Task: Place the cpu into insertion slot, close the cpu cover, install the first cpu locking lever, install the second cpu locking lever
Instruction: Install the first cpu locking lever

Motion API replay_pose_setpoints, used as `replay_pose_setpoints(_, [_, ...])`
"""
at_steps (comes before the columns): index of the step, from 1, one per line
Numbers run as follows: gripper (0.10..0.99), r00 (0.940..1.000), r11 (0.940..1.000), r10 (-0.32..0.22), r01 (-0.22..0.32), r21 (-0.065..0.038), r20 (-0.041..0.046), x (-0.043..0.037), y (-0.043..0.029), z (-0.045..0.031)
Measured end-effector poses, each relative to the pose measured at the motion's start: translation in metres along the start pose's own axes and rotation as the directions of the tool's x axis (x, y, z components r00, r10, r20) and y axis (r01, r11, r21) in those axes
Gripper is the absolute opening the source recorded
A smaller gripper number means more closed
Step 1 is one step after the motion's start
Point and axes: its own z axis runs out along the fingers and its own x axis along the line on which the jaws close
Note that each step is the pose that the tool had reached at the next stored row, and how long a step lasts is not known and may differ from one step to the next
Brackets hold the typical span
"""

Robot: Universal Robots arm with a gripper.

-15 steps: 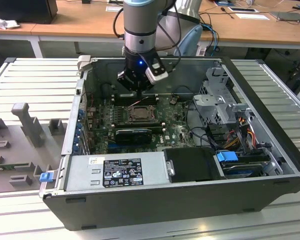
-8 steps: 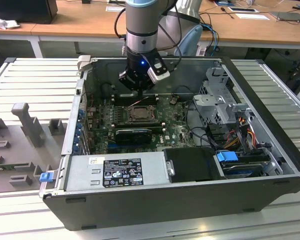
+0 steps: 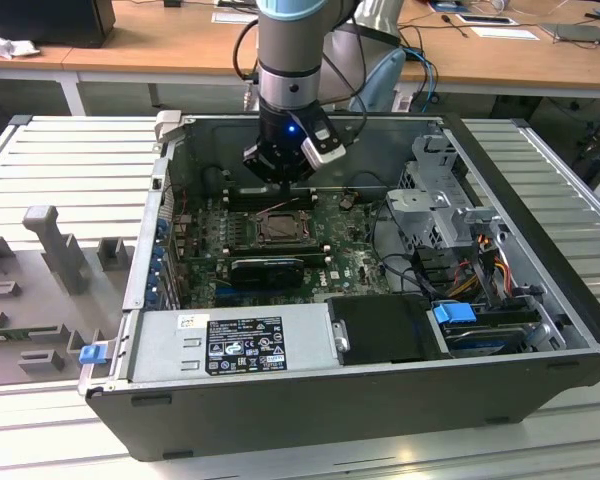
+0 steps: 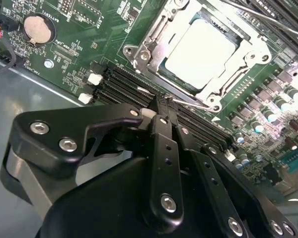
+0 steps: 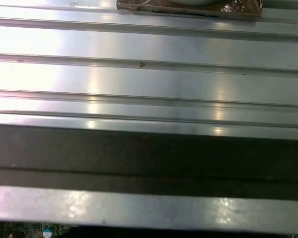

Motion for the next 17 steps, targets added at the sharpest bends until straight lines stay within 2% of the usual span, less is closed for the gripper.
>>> replay_pose_setpoints(8, [0.102, 1.0, 1.0, -0.001, 0.001, 0.0, -0.0018, -0.0074, -0.0008, 0.0074])
replay_pose_setpoints(17, [0.102, 1.0, 1.0, -0.007, 0.007, 0.0, -0.0021, -0.0096, -0.0023, 0.0138])
